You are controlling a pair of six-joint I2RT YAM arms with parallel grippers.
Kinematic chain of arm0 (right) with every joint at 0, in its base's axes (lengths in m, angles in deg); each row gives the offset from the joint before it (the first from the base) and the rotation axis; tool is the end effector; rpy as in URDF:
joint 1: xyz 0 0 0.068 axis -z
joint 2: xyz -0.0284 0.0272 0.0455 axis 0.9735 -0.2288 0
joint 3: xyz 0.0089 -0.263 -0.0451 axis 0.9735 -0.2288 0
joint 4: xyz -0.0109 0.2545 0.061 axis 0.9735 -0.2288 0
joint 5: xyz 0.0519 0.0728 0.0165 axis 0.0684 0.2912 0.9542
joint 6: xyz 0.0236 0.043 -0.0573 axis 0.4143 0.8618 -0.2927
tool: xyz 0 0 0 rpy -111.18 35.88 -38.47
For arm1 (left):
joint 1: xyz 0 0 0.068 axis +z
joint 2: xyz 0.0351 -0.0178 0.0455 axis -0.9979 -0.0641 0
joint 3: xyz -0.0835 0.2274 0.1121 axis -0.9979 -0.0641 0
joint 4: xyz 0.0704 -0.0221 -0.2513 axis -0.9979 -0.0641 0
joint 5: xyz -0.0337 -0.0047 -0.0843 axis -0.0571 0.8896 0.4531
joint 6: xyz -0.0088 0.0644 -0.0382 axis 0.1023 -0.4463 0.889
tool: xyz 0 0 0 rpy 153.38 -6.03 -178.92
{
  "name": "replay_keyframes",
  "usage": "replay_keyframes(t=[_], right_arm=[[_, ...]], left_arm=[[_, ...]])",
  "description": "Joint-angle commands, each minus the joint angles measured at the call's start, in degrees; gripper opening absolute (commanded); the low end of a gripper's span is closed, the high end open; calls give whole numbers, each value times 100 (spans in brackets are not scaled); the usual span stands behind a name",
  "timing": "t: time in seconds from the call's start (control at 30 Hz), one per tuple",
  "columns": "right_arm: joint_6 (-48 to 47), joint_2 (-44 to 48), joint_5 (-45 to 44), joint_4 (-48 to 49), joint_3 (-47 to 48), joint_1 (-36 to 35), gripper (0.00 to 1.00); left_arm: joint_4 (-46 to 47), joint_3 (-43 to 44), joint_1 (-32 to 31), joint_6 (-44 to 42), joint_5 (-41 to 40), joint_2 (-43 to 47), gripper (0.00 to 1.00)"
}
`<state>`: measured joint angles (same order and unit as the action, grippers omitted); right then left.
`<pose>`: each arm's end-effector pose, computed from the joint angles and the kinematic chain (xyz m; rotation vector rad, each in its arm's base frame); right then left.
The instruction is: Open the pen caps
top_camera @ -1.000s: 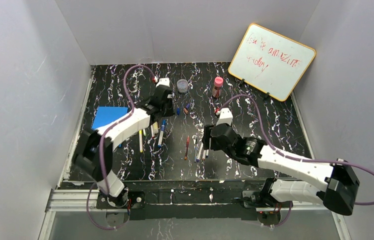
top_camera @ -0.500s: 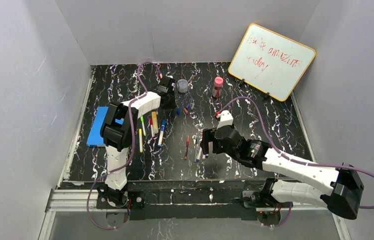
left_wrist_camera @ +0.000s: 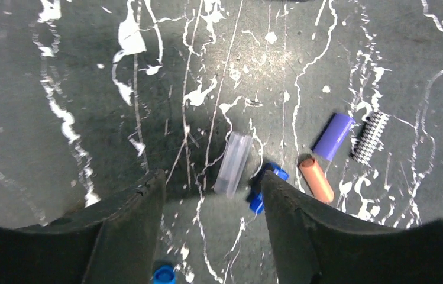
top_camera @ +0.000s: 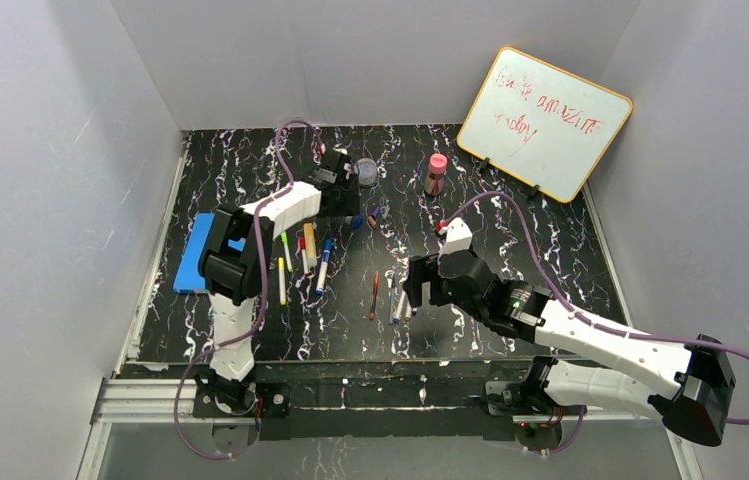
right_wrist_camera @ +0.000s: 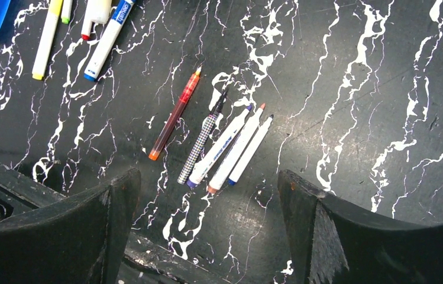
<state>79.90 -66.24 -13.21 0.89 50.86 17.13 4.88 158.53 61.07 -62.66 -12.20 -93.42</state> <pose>0.1450 0.1941 0.2520 -0.2597 2.0931 0.5032 0.4365 -0.1961 0.1569 -0.0042 2.3921 -0.2276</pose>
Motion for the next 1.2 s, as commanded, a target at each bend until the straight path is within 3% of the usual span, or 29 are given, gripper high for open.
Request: replay_keyframes(t=[0.0, 0.2, 0.43, 0.67, 1.17], right_arm=[[-160, 165, -35, 130, 161, 18, 92], [-233, 191, -47, 190, 117, 13, 90], [-135, 57, 250, 161, 176, 13, 89], [208, 88, 280, 92, 148, 13, 89], [534, 294, 390, -61, 199, 13, 88]], left_arm=[[-213, -349, -12, -243, -418, 1380, 61], [-590, -1539, -68, -359, -331, 3022, 65], [-1402, -2569, -456, -530, -81, 3785, 64], [-1482, -2966, -653, -557, 99, 3656, 54], [-1016, -3237, -665, -454, -269, 2812, 46]])
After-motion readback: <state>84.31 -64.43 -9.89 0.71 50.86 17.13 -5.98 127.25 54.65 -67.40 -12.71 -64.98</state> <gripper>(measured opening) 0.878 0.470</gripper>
